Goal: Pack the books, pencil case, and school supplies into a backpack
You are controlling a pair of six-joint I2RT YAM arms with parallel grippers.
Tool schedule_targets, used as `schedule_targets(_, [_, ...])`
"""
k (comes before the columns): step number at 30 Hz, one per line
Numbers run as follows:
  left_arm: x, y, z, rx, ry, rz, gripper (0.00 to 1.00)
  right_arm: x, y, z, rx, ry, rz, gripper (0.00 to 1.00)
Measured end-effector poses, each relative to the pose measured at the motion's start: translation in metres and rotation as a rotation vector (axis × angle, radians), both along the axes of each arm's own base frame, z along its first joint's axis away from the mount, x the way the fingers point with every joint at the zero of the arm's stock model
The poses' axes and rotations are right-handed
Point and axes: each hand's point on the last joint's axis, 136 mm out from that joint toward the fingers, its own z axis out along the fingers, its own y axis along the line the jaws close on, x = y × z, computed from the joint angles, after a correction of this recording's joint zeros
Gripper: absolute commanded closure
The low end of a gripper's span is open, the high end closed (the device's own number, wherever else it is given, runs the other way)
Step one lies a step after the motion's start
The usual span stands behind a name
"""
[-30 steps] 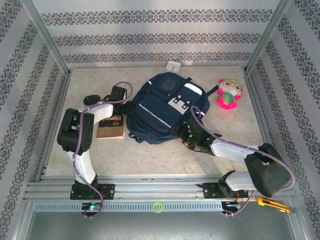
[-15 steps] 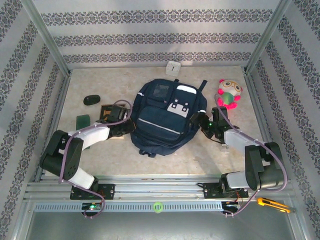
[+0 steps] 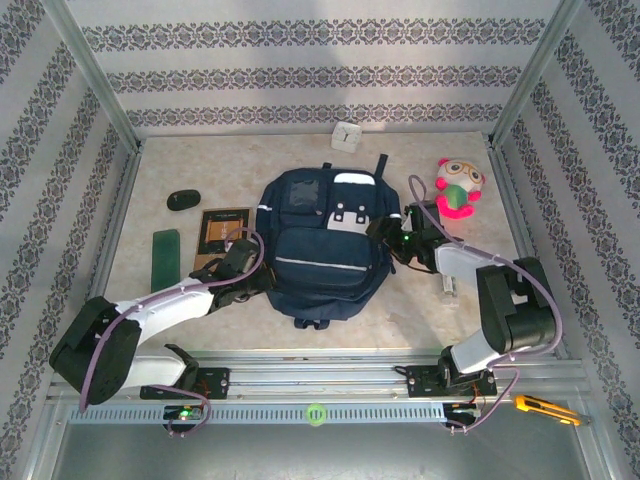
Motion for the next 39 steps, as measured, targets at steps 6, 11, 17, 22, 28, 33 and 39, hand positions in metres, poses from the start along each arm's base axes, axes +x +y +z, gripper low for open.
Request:
schedule_targets(6, [-0.003, 0.005, -0.003, 0.034, 0.014, 0.004, 0.57, 0.033, 0.008, 0.006, 0.018, -0.048, -0.006, 0.15])
schedule_targets(11, [-0.005, 0.008, 0.018, 0.066, -0.021, -0.038, 0.4, 0.029, 0.001, 0.031, -0.027, -0.108, 0.004, 0.14])
schedule_targets(17, [0.008, 0.003, 0.104, 0.084, -0.323, -0.182, 0.41, -0.005, -0.012, 0.1, -0.081, -0.269, 0.022, 0.17])
schedule_targets(22, [0.021, -0.021, 0.141, 0.218, -0.493, -0.477, 0.43, -0.044, -0.021, 0.11, -0.082, -0.331, 0.026, 0.18])
schedule_targets(28, [0.027, -0.076, 0.122, 0.335, -0.535, -0.93, 0.47, -0.068, -0.026, 0.097, -0.081, -0.335, 0.025, 0.18])
schedule_targets(33, [0.006, -0.106, 0.082, 0.384, -0.523, -1.245, 0.36, -0.071, -0.027, 0.094, -0.079, -0.336, 0.023, 0.18])
schedule_targets(39, [0.024, -0.162, 0.046, 0.462, -0.631, -1.491, 0.31, -0.078, -0.028, 0.08, -0.074, -0.317, 0.018, 0.18])
